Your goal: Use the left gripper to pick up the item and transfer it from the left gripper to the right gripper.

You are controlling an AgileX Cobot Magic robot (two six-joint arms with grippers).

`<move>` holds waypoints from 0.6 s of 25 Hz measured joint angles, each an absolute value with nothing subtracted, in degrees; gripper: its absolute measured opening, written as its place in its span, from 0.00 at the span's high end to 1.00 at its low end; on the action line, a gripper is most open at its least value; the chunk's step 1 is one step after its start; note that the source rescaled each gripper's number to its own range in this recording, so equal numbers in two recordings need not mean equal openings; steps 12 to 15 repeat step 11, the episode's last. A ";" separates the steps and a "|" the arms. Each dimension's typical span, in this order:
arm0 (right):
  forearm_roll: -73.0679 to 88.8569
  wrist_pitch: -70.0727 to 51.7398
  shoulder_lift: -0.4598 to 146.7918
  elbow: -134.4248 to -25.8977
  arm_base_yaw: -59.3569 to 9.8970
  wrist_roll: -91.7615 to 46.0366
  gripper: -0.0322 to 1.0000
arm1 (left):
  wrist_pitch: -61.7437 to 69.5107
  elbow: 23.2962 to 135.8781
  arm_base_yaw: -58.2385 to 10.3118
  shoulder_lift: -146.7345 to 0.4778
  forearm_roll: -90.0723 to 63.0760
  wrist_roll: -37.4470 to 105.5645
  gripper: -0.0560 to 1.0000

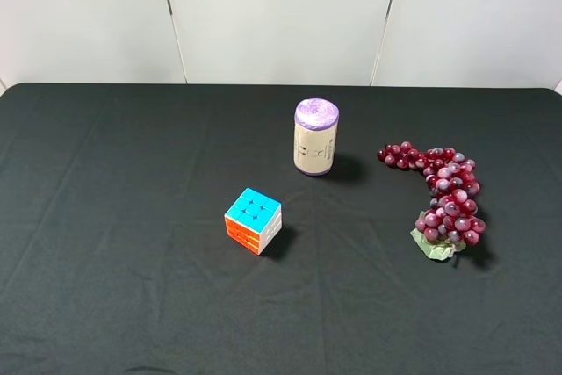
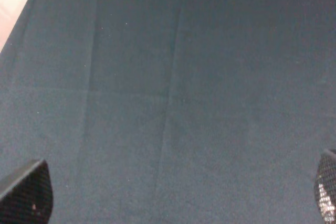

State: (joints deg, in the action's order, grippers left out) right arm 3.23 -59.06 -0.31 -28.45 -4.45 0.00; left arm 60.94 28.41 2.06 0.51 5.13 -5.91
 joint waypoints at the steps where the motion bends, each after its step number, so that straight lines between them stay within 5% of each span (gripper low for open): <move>1: 3.23 -59.06 -0.31 -28.45 -4.45 0.00 0.00 | 60.94 28.41 2.06 0.51 5.13 -5.91 0.00; 15: 3.23 -59.06 -0.31 -28.45 -4.45 0.00 0.00 | 60.94 28.41 2.06 0.51 5.13 -5.91 0.00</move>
